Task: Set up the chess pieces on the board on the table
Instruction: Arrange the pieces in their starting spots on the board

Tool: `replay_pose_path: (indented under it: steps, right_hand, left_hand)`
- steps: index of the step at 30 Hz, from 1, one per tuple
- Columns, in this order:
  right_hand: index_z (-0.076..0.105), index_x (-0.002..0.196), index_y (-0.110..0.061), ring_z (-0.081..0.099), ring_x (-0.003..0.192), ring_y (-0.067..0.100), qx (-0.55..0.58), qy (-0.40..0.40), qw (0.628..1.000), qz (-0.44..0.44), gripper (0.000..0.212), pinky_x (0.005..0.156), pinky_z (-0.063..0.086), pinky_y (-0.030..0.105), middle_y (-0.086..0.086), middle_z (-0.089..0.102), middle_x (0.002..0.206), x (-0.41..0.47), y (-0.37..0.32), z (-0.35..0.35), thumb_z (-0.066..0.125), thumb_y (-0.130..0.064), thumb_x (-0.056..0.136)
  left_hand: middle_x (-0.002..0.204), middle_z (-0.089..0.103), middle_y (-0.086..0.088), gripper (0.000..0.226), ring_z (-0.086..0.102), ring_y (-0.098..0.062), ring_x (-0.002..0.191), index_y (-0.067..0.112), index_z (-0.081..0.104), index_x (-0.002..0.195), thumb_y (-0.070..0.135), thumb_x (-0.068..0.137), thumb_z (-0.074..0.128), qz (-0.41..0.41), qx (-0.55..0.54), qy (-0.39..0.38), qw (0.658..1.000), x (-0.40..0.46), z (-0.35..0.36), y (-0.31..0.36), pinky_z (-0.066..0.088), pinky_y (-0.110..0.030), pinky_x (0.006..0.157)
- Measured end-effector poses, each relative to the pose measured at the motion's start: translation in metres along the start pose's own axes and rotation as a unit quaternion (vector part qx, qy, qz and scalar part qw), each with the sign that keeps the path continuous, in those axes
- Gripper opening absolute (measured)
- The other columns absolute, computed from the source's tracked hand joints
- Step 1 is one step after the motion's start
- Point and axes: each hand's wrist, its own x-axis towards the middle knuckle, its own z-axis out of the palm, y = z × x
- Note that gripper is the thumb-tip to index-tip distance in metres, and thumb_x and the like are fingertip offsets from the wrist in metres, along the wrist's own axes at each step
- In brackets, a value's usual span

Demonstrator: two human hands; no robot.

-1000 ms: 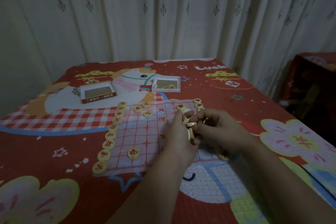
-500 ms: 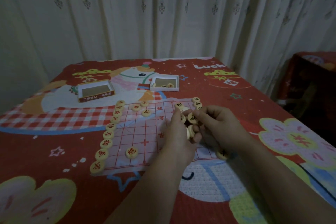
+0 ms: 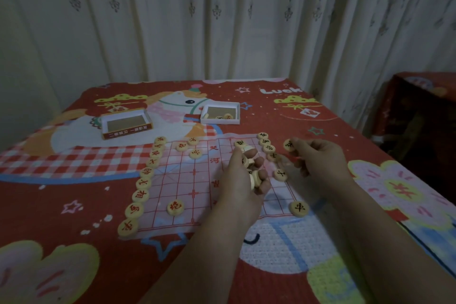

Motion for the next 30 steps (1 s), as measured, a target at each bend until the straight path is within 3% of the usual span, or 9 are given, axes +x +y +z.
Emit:
replay_pose_path:
  steps: [8,12,17,21,24,26,30]
  right_hand:
    - [0.072,0.086,-0.001,0.049,0.039,-0.001,-0.033,-0.004,0.999,-0.013,0.023,0.041,0.042,0.018,0.005,0.061,0.06,0.005,0.008,0.002,0.065,-0.022,0.094]
    - [0.07,0.081,-0.005,0.051,0.045,-0.001,-0.022,-0.036,0.997,-0.062,0.017,0.045,0.042,0.015,-0.002,0.061,0.06,0.0,0.004,0.005,0.067,-0.016,0.093]
    - [0.073,0.08,-0.01,0.069,0.069,0.022,0.023,-0.124,0.99,-0.064,0.01,0.068,0.058,0.039,0.011,0.073,0.074,-0.011,0.004,0.016,0.071,-0.014,0.089]
    - [0.075,0.084,-0.006,0.06,0.053,0.004,-0.03,-0.19,0.976,-0.106,0.01,0.051,0.048,0.02,-0.004,0.072,0.064,-0.02,0.0,0.015,0.07,-0.012,0.09]
    - [0.074,0.086,-0.001,0.052,0.043,-0.002,-0.024,-0.223,0.97,-0.093,0.013,0.045,0.041,0.014,-0.009,0.065,0.054,-0.019,0.001,0.013,0.067,-0.009,0.092]
    - [0.074,0.086,-0.001,0.055,0.044,-0.002,-0.029,-0.223,0.97,-0.097,0.013,0.046,0.041,0.012,-0.009,0.067,0.055,-0.02,0.0,0.014,0.067,-0.009,0.092]
    - [0.077,0.083,-0.009,0.068,0.064,0.006,-0.091,-0.226,0.96,-0.135,0.011,0.06,0.051,0.021,-0.003,0.075,0.073,-0.02,-0.003,0.017,0.069,-0.014,0.091]
  left_hand:
    - [0.071,0.058,0.0,0.036,0.043,-0.01,0.048,0.016,0.062,0.096,0.046,0.102,0.044,0.001,-0.039,-0.051,0.998,-0.005,0.001,0.007,0.026,-0.018,0.039]
    - [0.071,0.057,0.0,0.038,0.043,-0.01,0.047,0.016,0.062,0.091,0.045,0.103,0.04,0.044,-0.102,-0.062,0.992,-0.003,-0.004,0.021,0.024,-0.018,0.037]
    - [0.068,0.057,0.0,0.038,0.044,-0.012,0.046,0.015,0.06,0.095,0.045,0.104,0.039,0.077,-0.14,-0.011,0.987,0.004,-0.017,0.028,0.028,-0.019,0.037]
    - [0.067,0.056,0.001,0.036,0.044,-0.012,0.045,0.017,0.059,0.095,0.045,0.104,0.038,0.083,-0.133,0.004,0.988,0.005,-0.017,0.029,0.027,-0.019,0.038]
    - [0.067,0.056,0.001,0.035,0.043,-0.012,0.046,0.017,0.058,0.093,0.044,0.104,0.037,0.087,-0.135,0.008,0.987,0.004,-0.018,0.031,0.026,-0.019,0.039]
    - [0.067,0.056,0.0,0.036,0.043,-0.012,0.045,0.017,0.059,0.091,0.043,0.104,0.037,0.089,-0.139,0.004,0.986,0.004,-0.018,0.034,0.026,-0.019,0.039]
    - [0.067,0.056,0.0,0.035,0.043,-0.012,0.045,0.017,0.059,0.093,0.043,0.104,0.038,0.093,-0.149,0.001,0.984,0.003,-0.02,0.038,0.028,-0.019,0.038]
